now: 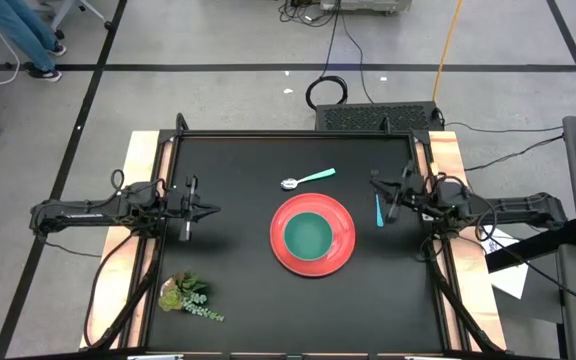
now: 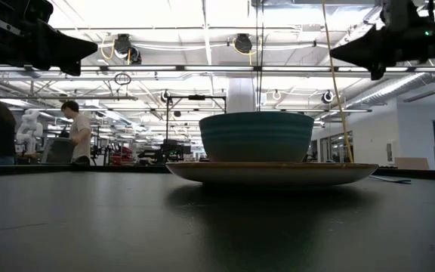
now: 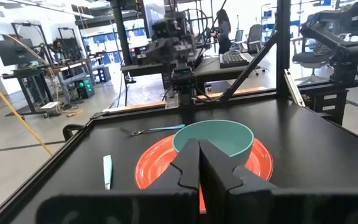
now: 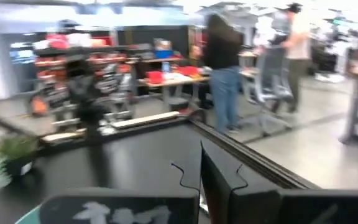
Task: Set table place
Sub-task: Put the blue fork on the orange plate to the right of the green bowl
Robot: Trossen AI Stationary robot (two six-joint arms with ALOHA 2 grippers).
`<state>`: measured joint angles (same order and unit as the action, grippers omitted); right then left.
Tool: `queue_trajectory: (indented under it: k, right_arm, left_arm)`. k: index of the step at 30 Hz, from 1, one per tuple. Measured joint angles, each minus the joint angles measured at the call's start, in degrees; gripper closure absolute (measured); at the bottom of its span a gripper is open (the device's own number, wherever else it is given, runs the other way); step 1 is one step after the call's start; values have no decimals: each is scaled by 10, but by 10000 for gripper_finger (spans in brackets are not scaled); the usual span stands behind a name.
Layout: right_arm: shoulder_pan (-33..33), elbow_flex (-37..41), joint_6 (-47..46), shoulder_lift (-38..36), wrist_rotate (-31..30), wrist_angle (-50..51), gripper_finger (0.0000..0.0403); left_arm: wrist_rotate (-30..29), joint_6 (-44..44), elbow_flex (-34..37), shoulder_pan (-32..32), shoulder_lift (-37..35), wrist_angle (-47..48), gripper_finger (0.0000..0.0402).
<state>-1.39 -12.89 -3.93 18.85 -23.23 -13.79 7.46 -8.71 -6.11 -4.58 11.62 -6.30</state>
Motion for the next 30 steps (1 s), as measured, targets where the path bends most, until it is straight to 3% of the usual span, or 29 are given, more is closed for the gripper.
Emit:
queue_trajectory:
  k: [14, 25, 30]
  right_arm:
    - [-74, -166, -156, 161, -20, 338, 403]
    - [-91, -172, -146, 191, 54, 337, 403]
    - [-91, -172, -143, 193, 55, 329, 403]
  left_arm:
    - [0, 5, 0, 0, 0, -13, 370]
    - [-1, 7, 0, 0, 0, -13, 369]
    - [-1, 7, 0, 0, 0, -13, 369]
